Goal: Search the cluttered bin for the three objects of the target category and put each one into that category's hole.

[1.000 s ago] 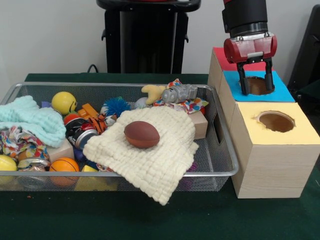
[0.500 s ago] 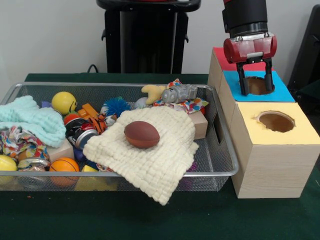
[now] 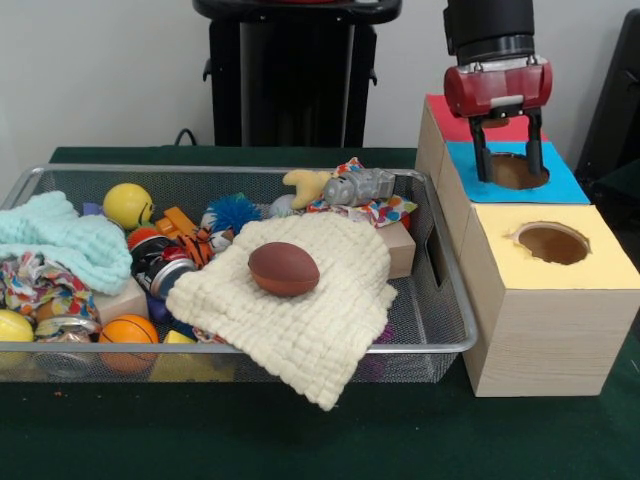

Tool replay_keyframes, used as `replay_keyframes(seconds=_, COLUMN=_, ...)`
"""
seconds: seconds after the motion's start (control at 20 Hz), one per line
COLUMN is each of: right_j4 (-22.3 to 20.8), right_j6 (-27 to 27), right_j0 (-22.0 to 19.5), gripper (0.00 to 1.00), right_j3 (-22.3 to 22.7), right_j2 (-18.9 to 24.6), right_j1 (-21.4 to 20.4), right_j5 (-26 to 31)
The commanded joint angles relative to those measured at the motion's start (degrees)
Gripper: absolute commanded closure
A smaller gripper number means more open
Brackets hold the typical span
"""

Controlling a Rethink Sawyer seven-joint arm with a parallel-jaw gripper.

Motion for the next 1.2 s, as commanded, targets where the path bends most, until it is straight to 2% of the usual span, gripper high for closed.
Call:
replay_keyframes(seconds=0.05, right_j4=3.0, right_j6=9.3, right_j0=-3.3, gripper=0.0, right_j3=-2.3, right_j2=0.7, right_j1=-3.3, right_j5=12.7)
replay_keyframes(seconds=0.35, right_j4=0.7, right_j6=8.3, right_j0=-6.2, gripper=0.0, right_j3=-3.0, right_j2=2.5, right_j1=-4.5, right_j5=15.9)
replay_keyframes(seconds=0.7, right_j4=-2.3, right_j6=7.3, right_j0=-9.8, gripper=0.0, right_j3=-2.9, right_j2=4.5, right_j1=-3.5, right_j5=14.6)
replay_keyframes(seconds=0.8, right_j4=-3.0, right_j6=7.0, right_j0=-10.4, gripper=0.0, right_j3=-3.1, right_j2=4.6, right_j1=-2.4, right_j5=13.7)
replay_keyframes(seconds=1.2, right_j4=-8.1, right_j6=7.0, right_j0=-12.7, gripper=0.0, right_j3=-6.1, right_j2=4.2, right_j1=6.0, right_j5=5.5)
